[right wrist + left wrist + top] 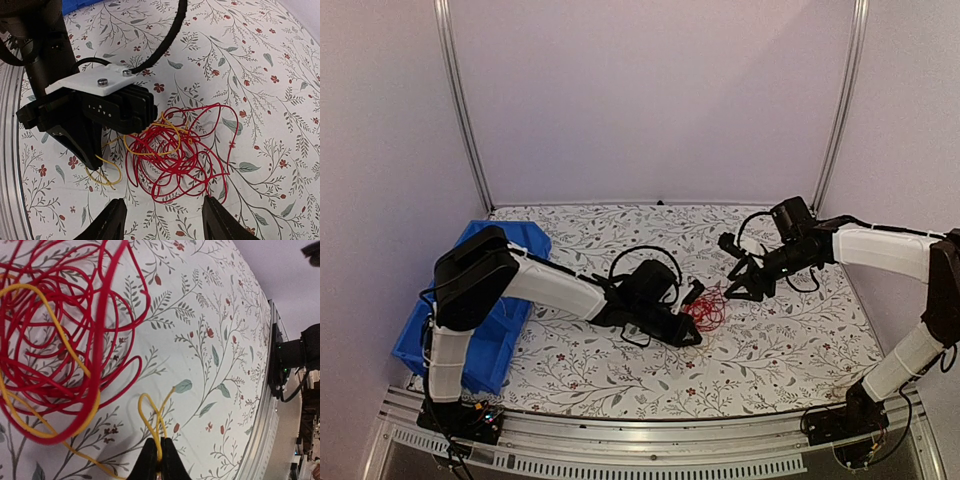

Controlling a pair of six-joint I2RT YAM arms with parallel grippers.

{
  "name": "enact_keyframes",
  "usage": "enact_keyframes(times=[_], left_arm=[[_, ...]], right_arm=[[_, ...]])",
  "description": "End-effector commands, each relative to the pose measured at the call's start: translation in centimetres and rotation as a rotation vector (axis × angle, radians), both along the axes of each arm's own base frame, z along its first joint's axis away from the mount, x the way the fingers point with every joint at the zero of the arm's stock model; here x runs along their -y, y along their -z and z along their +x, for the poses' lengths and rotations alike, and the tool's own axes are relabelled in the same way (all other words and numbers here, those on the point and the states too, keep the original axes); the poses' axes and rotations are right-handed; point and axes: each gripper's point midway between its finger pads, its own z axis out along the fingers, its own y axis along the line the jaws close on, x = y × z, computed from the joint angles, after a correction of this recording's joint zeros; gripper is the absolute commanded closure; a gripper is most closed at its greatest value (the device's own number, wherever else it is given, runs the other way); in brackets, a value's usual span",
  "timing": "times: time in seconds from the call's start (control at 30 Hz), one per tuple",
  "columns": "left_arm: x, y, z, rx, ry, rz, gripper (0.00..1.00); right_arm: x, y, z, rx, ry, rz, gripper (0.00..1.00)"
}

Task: Untangle the cables

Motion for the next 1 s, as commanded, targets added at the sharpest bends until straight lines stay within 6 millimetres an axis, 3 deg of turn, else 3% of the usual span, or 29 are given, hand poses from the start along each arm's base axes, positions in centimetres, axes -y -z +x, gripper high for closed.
enact_keyframes(times=[0.0,0.13,0.33,0.53,0.7,0.83,0.97], left_arm=[[0.1,-5.1,0.8,0.103,0.011,-0.070,1.00],[-0.6,-14.3,0.9,0.313,0.046,-0.211,1.00],[-2.2,-23.1,2.2,0.549,0.041,-0.231,1.00],[-3.2,-28.7,4.5,0.679,-0.031,-0.227,1.00],[-3.3,-32.0,6.1,0.738,-0.082,-0.263,1.00],[-3.1,-33.6,6.9,0.761,-0.100,-0.286,1.00],[-3.0,-35.0,7.3,0.778,-0.115,-0.310,1.00]], right_arm=[[-0.1,-1.4,-0.4,0.034,-0.006,0.028,0.44],[-0.3,-3.3,-0.3,0.091,-0.021,0.057,0.44],[-1.2,-7.1,0.2,0.150,-0.057,0.114,0.37],[-2.5,-11.5,-1.5,0.150,-0.167,0.227,0.32],[-3.4,-13.8,-2.9,0.152,-0.248,0.324,0.22],[-4.3,-13.9,-1.9,0.129,-0.221,0.369,0.21],[-5.9,-12.4,-1.3,0.088,-0.212,0.402,0.22]])
